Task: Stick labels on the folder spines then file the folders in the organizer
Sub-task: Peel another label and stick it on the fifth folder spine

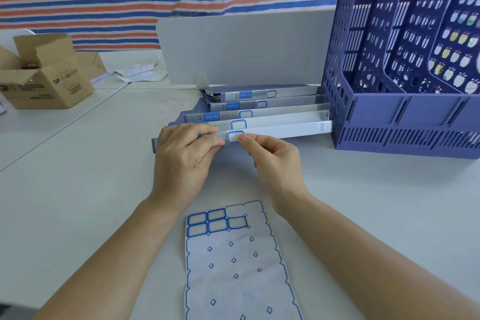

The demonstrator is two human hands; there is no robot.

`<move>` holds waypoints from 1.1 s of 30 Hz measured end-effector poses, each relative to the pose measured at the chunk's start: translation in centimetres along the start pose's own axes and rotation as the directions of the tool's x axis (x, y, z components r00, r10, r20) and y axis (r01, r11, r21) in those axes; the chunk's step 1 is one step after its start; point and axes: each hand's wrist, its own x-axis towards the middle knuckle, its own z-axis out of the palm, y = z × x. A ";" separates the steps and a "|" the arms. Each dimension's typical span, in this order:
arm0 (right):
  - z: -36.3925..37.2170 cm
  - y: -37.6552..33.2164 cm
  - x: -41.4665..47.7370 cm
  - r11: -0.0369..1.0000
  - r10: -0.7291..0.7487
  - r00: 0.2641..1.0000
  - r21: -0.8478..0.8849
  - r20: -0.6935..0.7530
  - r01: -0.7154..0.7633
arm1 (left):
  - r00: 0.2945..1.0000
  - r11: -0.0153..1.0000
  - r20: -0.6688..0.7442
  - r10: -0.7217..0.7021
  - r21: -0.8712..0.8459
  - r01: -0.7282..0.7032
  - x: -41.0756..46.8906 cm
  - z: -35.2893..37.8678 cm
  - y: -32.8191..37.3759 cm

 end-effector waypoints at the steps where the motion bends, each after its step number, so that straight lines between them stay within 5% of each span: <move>1: 0.0 0.0 0.0 1.000 -0.001 1.000 -0.001 -0.002 0.001 | 1.000 1.000 0.001 0.001 0.005 -0.001 0.0 0.0 0.0; 26: -0.6 0.1 0.5 0.996 -0.043 0.999 -0.077 -0.029 0.041 | 0.994 0.986 0.046 0.098 0.130 -0.103 0.0 0.1 0.4; 33: -1.5 0.4 0.7 0.989 -0.104 0.985 -0.121 -0.137 0.088 | 0.992 0.985 0.066 0.109 0.125 -0.116 -0.2 0.4 0.6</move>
